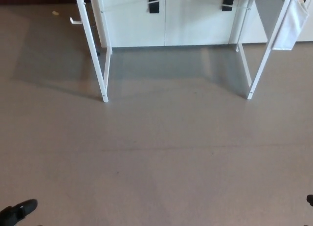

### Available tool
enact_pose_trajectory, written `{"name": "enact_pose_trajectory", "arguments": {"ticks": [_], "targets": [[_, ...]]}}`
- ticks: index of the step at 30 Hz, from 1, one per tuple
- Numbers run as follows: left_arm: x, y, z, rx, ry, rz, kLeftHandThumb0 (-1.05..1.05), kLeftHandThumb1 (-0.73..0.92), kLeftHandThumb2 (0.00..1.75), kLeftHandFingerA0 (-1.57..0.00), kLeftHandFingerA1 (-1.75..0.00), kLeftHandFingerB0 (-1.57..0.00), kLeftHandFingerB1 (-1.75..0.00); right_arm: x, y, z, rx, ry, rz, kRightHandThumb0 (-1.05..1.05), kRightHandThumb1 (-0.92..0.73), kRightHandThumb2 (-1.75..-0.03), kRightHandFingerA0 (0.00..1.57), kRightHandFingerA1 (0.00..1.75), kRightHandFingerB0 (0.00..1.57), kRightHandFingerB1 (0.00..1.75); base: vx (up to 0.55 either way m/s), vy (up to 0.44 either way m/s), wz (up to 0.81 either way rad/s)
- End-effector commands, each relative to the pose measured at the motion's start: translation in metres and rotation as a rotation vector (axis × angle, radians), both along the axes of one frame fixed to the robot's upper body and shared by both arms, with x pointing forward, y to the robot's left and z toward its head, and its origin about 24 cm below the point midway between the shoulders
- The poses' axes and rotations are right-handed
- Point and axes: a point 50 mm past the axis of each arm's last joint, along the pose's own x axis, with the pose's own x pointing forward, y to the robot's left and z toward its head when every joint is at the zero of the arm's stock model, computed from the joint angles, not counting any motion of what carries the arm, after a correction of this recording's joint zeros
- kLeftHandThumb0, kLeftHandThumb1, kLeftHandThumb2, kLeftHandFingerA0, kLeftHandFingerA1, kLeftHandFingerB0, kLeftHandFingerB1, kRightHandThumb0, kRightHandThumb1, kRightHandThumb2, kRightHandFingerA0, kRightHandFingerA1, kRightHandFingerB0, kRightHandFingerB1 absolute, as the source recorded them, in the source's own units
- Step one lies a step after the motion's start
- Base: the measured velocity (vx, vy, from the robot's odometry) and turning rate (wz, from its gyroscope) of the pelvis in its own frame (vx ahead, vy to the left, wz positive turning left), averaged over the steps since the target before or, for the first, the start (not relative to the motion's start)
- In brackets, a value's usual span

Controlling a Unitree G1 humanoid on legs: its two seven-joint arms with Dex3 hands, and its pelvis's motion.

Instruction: The robot walks towards a desk on which a shovel is kept on the left hand side and a container is kept on the right hand side. The robot picks up the shovel using its left hand and places it in the container.

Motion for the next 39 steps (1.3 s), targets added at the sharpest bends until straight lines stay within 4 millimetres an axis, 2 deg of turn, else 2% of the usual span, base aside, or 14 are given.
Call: {"name": "enact_pose_trajectory", "arguments": {"ticks": [1, 13, 24, 27, 28, 31, 33, 35, 39], "targets": [[-0.003, 0.005, 0.001, 0.006, 0.001, 0.010, -0.19, 0.62, 0.63, -0.44, -0.46, -0.42, -0.39, -0.002, -0.002, 0.001, -0.030, -0.011, 0.006, -0.24, -0.46, -0.54, 0.88, 0.54, 0.53, 0.48, 0.17, -0.063, -0.02], [-0.003, 0.006, 0.001, 0.020, 0.008, 0.012, -0.20, 0.60, 0.64, -0.46, -0.46, -0.43, -0.39, -0.003, -0.003, 0.001, -0.038, -0.015, 0.015, -0.24, -0.46, -0.54, 0.88, 0.54, 0.53, 0.48, 0.21, 0.123, -0.01], [-0.018, 0.010, -0.004, 0.046, 0.050, -0.033, -0.17, 0.62, 0.58, -0.47, -0.44, -0.39, -0.35, -0.025, 0.000, -0.008, -0.014, 0.017, 0.002, -0.24, -0.44, -0.53, 0.87, 0.56, 0.53, 0.49, 0.20, -0.045, 0.10], [-0.017, 0.010, -0.005, 0.046, 0.045, -0.036, -0.18, 0.60, 0.58, -0.47, -0.44, -0.40, -0.35, -0.022, 0.000, -0.008, -0.029, 0.010, 0.007, -0.25, -0.45, -0.53, 0.89, 0.55, 0.54, 0.49, 0.30, -0.130, 0.25], [-0.017, 0.010, -0.005, 0.047, 0.045, -0.033, -0.23, 0.57, 0.64, -0.44, -0.46, -0.39, -0.39, -0.022, 0.000, -0.008, -0.030, 0.008, 0.014, -0.24, -0.46, -0.54, 0.89, 0.56, 0.53, 0.49, 0.28, -0.103, -0.08], [-0.019, 0.009, -0.006, 0.033, 0.050, -0.029, -0.23, 0.58, 0.64, -0.43, -0.47, -0.37, -0.39, -0.024, -0.001, -0.008, -0.018, 0.011, 0.007, -0.21, -0.46, -0.53, 0.90, 0.56, 0.53, 0.49, 0.15, -0.114, -0.02], [-0.020, 0.009, -0.007, 0.033, 0.052, -0.029, -0.18, 0.61, 0.58, -0.46, -0.44, -0.38, -0.35, -0.025, -0.003, -0.009, -0.011, 0.015, 0.005, -0.22, -0.46, -0.53, 0.88, 0.56, 0.52, 0.48, 0.18, -0.024, -0.07], [-0.026, 0.007, -0.008, 0.037, 0.063, -0.035, -0.22, 0.61, 0.64, -0.43, -0.46, -0.38, -0.39, -0.030, -0.004, -0.010, -0.016, 0.025, 0.008, -0.23, -0.46, -0.53, 0.86, 0.56, 0.53, 0.48, 0.18, 0.039, -0.08], [-0.035, 0.008, -0.009, 0.040, 0.088, -0.027, -0.21, 0.61, 0.64, -0.45, -0.46, -0.39, -0.39, -0.040, -0.005, -0.014, -0.009, 0.044, 0.001, -0.23, -0.44, -0.53, 0.91, 0.56, 0.56, 0.49, 0.25, 0.131, -0.04]]}}
